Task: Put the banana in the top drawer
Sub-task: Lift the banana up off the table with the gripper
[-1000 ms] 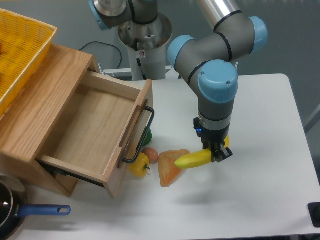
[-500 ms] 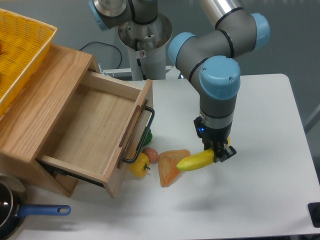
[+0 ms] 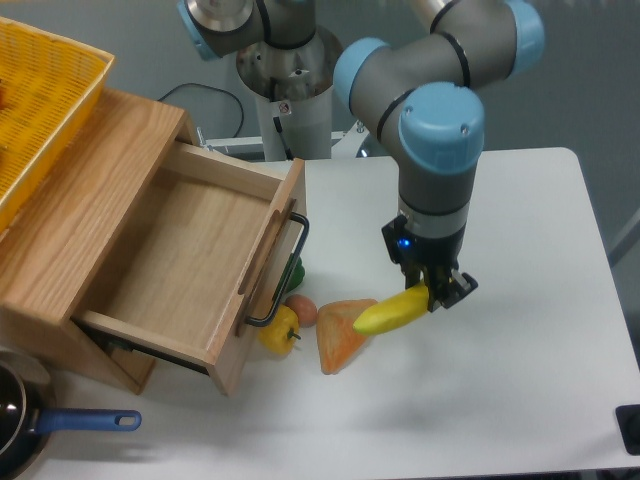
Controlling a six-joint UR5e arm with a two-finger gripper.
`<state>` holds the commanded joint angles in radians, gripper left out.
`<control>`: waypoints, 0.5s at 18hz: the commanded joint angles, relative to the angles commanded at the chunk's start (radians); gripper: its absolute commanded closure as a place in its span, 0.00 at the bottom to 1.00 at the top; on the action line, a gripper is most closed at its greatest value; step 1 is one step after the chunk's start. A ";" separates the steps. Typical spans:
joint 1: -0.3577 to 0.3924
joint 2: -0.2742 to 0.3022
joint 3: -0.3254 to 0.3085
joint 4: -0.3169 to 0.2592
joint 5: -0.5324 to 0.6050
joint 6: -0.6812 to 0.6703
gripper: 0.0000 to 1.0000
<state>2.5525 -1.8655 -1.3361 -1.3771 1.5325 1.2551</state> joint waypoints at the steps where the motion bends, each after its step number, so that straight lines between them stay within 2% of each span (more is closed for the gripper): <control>1: 0.000 0.014 0.000 -0.034 0.003 -0.050 0.61; 4: -0.002 0.046 -0.001 -0.098 0.003 -0.206 0.61; 9: -0.008 0.095 -0.003 -0.151 -0.075 -0.246 0.61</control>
<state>2.5449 -1.7703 -1.3392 -1.5278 1.4575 1.0095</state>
